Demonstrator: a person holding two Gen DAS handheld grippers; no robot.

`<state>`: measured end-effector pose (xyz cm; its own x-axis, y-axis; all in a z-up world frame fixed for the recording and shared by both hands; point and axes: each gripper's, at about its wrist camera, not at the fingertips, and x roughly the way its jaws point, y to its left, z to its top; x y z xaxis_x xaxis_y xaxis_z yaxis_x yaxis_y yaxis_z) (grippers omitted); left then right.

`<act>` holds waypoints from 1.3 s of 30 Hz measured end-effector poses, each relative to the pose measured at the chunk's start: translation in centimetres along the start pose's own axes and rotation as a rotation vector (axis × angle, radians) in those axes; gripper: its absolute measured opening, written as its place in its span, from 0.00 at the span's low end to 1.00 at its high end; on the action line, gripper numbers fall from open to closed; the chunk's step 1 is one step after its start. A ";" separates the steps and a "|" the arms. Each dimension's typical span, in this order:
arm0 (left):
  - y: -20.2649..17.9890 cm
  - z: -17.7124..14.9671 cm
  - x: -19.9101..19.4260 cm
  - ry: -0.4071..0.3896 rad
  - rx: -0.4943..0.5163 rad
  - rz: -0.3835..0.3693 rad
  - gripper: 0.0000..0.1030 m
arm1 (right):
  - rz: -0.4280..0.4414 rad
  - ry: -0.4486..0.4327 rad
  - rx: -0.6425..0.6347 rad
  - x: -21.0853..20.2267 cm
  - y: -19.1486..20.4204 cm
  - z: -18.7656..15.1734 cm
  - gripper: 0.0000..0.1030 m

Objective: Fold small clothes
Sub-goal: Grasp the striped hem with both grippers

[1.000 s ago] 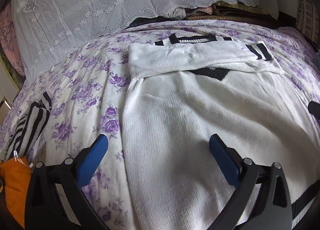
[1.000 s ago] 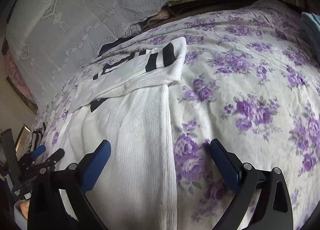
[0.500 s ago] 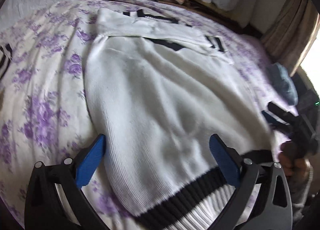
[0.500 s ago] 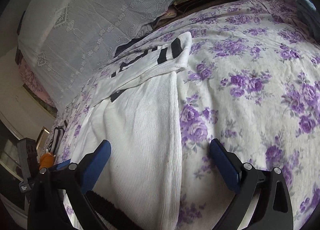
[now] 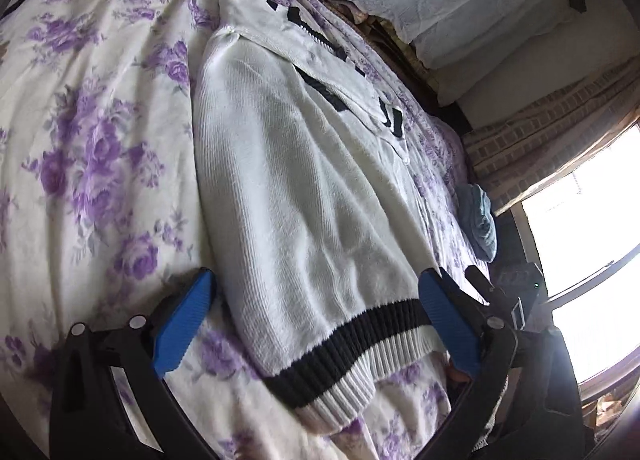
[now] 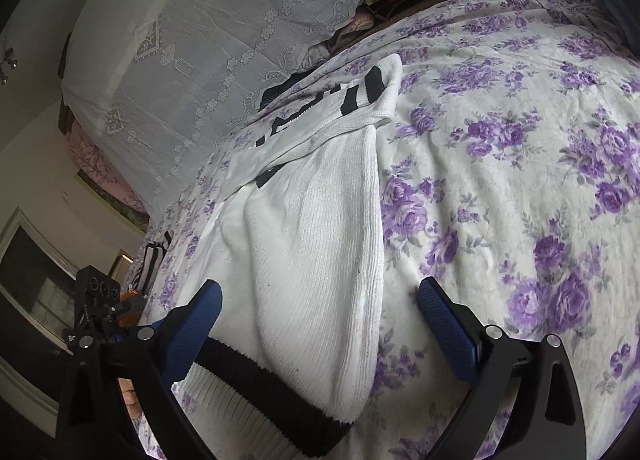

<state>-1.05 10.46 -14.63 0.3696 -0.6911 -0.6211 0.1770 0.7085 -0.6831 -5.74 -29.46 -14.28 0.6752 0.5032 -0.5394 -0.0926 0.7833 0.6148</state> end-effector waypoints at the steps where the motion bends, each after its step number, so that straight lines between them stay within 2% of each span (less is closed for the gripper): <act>1: -0.2 -0.2 0.4 0.018 0.008 0.012 0.96 | -0.004 0.003 -0.005 0.0 0.1 0.0 0.96; 6: -2.0 -1.3 1.7 0.083 0.097 0.036 0.96 | 0.007 0.016 -0.010 0.0 0.3 -0.4 0.96; 9: -1.6 -0.6 1.9 0.069 0.060 -0.009 0.96 | 0.031 0.024 -0.001 -0.2 0.4 -0.5 0.94; 11: -1.3 0.0 2.0 0.063 0.049 -0.024 0.93 | 0.046 0.034 0.002 -0.2 0.4 -0.5 0.88; 12: -1.3 0.2 2.1 0.059 0.052 -0.015 0.92 | 0.051 0.040 0.004 -0.1 0.3 -0.6 0.81; 13: -1.4 0.1 2.2 0.057 0.062 0.000 0.88 | 0.046 0.050 0.008 0.1 0.2 -0.6 0.73; 15: -1.8 -0.1 2.2 0.048 0.091 0.041 0.78 | 0.040 0.055 0.020 0.2 0.0 -0.6 0.64; 16: -2.0 -0.2 2.2 0.046 0.104 0.052 0.72 | 0.049 0.055 0.031 0.1 -0.3 -0.6 0.63; 17: -2.0 -0.2 2.2 0.047 0.106 0.052 0.70 | 0.050 0.051 0.046 -0.2 -0.5 -0.6 0.63; 20: -1.6 -0.2 2.1 0.050 0.098 0.054 0.69 | 0.013 0.033 0.076 -1.2 -1.5 -0.5 0.61; 22: -1.5 0.1 2.2 0.058 0.091 0.059 0.69 | 0.000 0.063 0.080 -1.1 -1.9 -0.4 0.56; 25: -1.4 0.8 2.8 0.072 0.085 0.075 0.69 | -0.006 0.116 0.086 0.0 -1.8 0.0 0.56; 28: -1.2 1.4 3.1 0.069 0.077 0.068 0.66 | 0.043 0.167 0.100 1.9 -1.6 0.7 0.57; 30: -1.1 1.3 3.2 0.063 0.081 0.079 0.61 | 0.075 0.174 0.113 2.9 -1.5 1.0 0.52; 33: -1.0 0.8 2.9 0.058 0.086 0.088 0.46 | 0.128 0.172 0.121 2.3 -1.6 0.4 0.44; 35: -0.6 0.5 2.5 0.063 0.077 0.075 0.37 | 0.187 0.171 0.130 1.1 -2.1 -0.3 0.43; 39: -0.1 0.2 2.1 0.077 0.057 0.034 0.37 | 0.246 0.168 0.167 0.0 -3.0 -1.3 0.37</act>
<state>-0.06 8.93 -15.78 0.3054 -0.6742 -0.6724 0.2178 0.7369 -0.6399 -6.41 -31.36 -16.91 0.5159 0.7338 -0.4420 -0.1073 0.5672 0.8165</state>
